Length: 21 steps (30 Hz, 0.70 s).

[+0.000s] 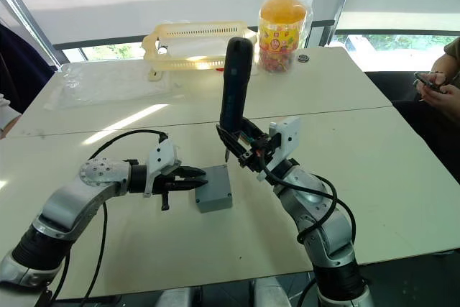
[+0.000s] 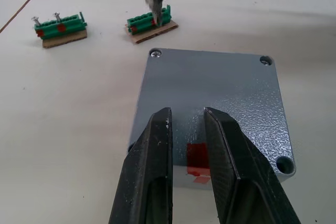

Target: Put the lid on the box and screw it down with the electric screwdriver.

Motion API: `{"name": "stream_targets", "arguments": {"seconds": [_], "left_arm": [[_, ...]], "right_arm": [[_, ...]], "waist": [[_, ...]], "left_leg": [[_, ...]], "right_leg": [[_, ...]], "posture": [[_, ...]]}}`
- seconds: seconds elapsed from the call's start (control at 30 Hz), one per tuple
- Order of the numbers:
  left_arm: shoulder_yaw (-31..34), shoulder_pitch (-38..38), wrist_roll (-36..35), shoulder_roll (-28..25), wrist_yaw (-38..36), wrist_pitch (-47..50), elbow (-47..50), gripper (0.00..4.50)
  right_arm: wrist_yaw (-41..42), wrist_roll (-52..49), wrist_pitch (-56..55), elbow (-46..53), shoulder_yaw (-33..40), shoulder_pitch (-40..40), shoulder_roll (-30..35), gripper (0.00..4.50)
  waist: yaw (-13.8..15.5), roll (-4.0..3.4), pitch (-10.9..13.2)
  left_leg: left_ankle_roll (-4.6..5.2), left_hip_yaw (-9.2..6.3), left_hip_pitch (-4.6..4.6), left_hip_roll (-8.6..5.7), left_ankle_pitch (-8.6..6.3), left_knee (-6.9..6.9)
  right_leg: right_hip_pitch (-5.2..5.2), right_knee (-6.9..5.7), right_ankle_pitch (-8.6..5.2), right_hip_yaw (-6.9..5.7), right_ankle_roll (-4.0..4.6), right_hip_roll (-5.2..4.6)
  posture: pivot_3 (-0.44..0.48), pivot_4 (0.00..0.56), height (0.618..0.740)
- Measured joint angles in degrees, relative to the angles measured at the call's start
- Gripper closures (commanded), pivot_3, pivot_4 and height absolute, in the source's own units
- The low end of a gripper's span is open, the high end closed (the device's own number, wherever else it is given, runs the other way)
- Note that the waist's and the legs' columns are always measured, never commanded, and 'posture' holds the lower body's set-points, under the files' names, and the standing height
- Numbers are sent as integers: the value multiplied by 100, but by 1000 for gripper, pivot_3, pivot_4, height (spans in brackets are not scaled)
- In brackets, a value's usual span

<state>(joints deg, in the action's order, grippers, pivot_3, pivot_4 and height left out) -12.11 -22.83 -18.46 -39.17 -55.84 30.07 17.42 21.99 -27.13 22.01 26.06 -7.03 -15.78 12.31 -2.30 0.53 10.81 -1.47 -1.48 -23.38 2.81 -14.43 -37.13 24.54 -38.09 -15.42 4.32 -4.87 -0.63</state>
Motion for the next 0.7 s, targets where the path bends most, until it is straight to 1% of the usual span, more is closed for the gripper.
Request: {"name": "stream_targets", "arguments": {"seconds": [0.2,0.7], "left_arm": [[-45,22,131,10,-54,-312,-103,3565],[-45,31,162,10,-65,-339,-103,3565]], "right_arm": [[89,312,-281,-219,-88,0,-45,2739],[206,504,-456,-380,-118,112,-175,2739]], "waist": [[2,1,-1],[-4,1,-2]], "left_leg": [[0,0,2,0,0,0],[0,-1,5,0,0,0]], "right_leg": [[-2,0,0,0,0,0],[-5,0,0,0,0,0]], "posture": [[0,150,740],[0,150,740]]}}
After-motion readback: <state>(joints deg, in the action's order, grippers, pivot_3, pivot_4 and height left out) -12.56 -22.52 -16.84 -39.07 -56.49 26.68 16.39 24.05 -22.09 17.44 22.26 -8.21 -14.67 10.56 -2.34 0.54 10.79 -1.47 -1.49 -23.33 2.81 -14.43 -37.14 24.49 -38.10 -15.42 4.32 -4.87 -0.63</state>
